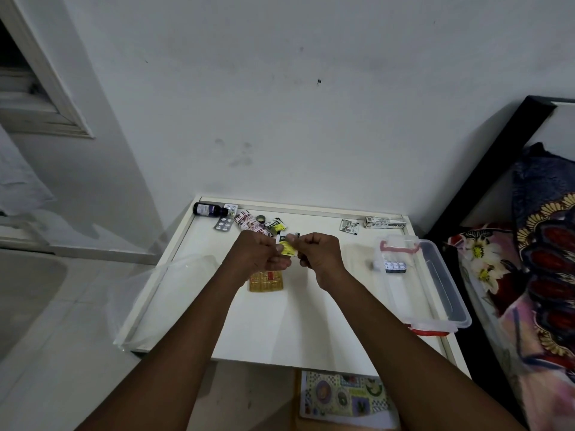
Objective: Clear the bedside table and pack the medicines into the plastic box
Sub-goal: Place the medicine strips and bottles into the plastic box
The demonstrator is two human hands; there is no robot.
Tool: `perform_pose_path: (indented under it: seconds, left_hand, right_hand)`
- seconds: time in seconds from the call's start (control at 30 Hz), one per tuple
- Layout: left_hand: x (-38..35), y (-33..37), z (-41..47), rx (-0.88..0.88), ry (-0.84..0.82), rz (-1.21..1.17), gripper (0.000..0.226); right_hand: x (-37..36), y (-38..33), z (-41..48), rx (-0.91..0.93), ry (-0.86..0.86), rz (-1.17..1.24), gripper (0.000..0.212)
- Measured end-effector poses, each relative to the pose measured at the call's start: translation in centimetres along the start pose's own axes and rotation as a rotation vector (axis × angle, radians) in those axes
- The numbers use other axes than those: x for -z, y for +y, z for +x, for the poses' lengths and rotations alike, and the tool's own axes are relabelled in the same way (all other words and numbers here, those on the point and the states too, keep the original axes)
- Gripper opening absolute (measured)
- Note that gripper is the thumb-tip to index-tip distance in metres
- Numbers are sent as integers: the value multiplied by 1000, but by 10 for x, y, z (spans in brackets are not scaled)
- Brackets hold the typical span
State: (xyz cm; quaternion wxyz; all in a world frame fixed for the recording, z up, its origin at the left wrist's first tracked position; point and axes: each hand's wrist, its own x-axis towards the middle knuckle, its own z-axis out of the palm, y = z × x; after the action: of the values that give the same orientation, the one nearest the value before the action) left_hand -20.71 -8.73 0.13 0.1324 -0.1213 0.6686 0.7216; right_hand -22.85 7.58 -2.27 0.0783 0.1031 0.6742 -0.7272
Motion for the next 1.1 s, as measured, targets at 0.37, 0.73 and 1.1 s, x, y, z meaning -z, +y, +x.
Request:
perform_pose_path:
  seconds: [0.37,0.73,1.1]
  left_hand:
    - [7,14,-7,95,128,-106,5]
    - [45,9,5,96,299,-115,14]
    - [41,19,-6,135,275,-201,15]
  right_hand:
    - [-3,7,14,-28,12,-14,34]
    - [-54,-2,76,243,30,-1057,46]
    - [-18,-17,54,-158,127,-205,29]
